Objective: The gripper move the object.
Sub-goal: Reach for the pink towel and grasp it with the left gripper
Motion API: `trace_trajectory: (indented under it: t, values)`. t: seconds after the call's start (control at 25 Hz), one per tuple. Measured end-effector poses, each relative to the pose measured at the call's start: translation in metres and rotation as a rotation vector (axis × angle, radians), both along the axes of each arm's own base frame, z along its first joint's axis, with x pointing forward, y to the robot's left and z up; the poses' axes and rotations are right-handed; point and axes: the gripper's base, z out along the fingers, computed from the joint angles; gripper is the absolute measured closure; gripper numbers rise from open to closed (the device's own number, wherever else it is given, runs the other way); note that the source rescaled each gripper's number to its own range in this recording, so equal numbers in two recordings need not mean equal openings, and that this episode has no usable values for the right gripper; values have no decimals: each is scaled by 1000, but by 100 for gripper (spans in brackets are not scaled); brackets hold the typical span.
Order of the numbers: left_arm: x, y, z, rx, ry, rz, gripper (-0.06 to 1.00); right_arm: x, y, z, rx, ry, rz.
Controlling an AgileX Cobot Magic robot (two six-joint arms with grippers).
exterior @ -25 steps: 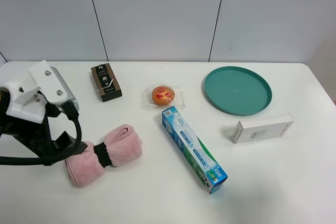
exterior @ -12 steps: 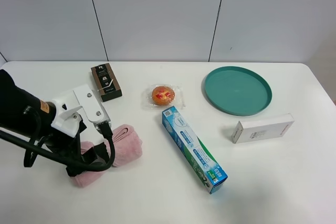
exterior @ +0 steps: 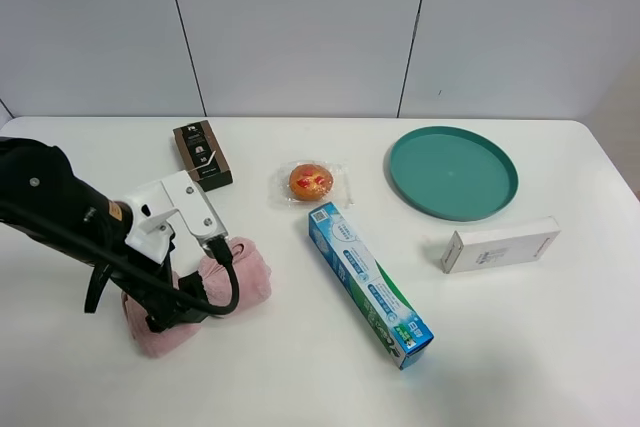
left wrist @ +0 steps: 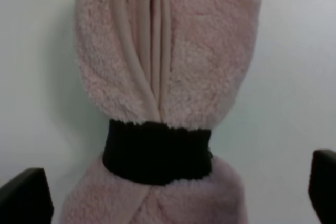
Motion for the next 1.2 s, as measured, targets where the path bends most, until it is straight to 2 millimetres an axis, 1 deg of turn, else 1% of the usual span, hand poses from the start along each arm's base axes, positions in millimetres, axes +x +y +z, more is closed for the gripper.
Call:
trace_trajectory:
  t: [0.36, 0.68, 1.2]
  values:
    - [6, -2, -24, 39, 57, 6, -6, 0, 0, 0, 0, 0, 0]
    - [15, -5, -42, 51, 37, 25, -6, 0, 0, 0, 0, 0, 0]
    - [21, -7, -60, 69, 37, 35, -6, 0, 0, 0, 0, 0, 0]
